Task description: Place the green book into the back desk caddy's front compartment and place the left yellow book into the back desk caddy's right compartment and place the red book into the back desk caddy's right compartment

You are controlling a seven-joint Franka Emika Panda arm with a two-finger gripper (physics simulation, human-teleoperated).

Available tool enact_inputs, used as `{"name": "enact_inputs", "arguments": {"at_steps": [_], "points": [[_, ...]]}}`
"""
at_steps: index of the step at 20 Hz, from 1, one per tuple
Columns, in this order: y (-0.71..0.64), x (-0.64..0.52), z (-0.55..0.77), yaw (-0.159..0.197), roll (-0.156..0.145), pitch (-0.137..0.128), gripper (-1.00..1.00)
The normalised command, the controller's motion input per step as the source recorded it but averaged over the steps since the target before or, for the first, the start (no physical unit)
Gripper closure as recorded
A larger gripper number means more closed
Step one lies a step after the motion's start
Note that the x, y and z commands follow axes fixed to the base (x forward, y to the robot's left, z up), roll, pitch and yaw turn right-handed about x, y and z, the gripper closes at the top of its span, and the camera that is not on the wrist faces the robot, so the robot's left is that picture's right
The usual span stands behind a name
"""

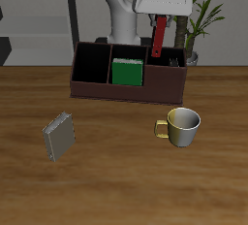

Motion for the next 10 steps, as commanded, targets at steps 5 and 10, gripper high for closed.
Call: {"name": "enact_inputs", "arguments": {"at_steps": [5,10], "points": [[-0.03,0.11,-0.21,-0.008,-0.002,0.045,1.0],[0.12,0.08,-0.22,-0.03,0.028,0.067,1.0]]}}
